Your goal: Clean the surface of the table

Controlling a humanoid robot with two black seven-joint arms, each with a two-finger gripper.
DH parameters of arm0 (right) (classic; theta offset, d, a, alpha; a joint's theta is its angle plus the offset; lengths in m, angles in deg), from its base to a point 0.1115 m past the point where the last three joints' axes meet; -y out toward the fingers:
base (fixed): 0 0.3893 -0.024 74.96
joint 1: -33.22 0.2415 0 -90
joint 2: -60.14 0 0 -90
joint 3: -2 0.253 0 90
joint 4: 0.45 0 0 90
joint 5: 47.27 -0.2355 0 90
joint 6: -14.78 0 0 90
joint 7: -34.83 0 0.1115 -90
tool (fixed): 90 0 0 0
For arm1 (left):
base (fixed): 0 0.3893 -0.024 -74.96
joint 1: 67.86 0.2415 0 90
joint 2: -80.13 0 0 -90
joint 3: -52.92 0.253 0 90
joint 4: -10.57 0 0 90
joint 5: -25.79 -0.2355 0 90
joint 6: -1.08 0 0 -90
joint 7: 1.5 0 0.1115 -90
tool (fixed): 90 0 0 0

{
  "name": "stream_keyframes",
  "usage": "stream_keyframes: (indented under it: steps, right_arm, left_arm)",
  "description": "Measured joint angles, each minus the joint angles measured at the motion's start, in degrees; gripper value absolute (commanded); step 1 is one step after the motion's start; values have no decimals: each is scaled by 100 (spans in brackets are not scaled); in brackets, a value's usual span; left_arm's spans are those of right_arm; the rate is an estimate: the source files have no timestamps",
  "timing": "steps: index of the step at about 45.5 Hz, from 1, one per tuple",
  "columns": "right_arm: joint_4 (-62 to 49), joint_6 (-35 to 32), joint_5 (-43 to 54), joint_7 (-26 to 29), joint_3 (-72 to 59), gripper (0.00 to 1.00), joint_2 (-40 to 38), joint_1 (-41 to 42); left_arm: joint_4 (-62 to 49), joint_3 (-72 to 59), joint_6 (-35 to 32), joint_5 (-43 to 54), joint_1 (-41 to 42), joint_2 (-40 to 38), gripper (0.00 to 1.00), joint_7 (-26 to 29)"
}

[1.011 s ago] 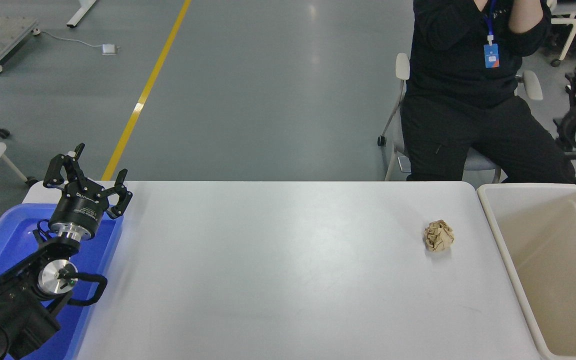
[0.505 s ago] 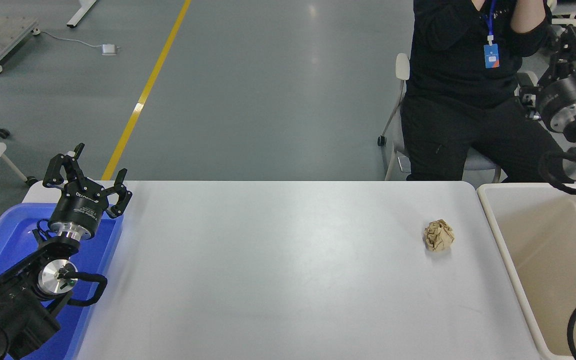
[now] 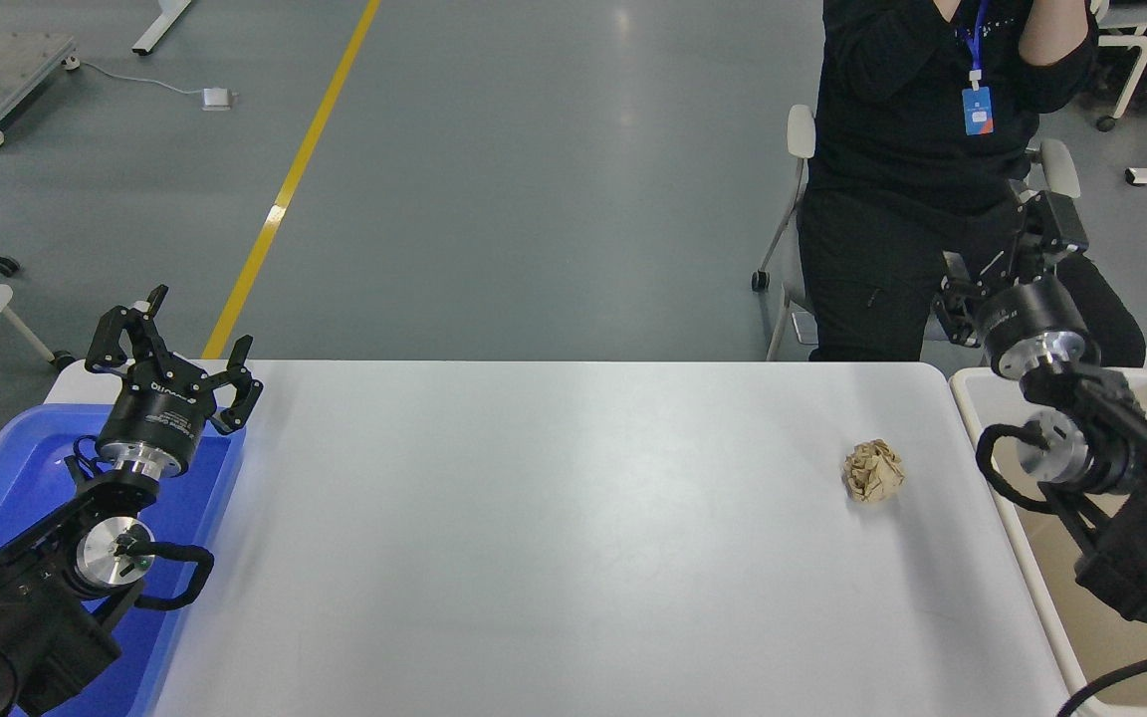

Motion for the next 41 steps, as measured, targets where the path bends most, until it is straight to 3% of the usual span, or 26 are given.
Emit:
stream_keyframes:
  steps: [23, 41]
  right_arm:
    - [-110, -11, -1, -161, 50, 99, 231, -383]
    - [-521, 146, 33, -150, -1048, 99, -363, 310]
  left_arm:
    - [0, -2, 0, 0, 0, 0, 100, 0]
    - [1, -4, 0, 0, 0, -1, 100, 0]
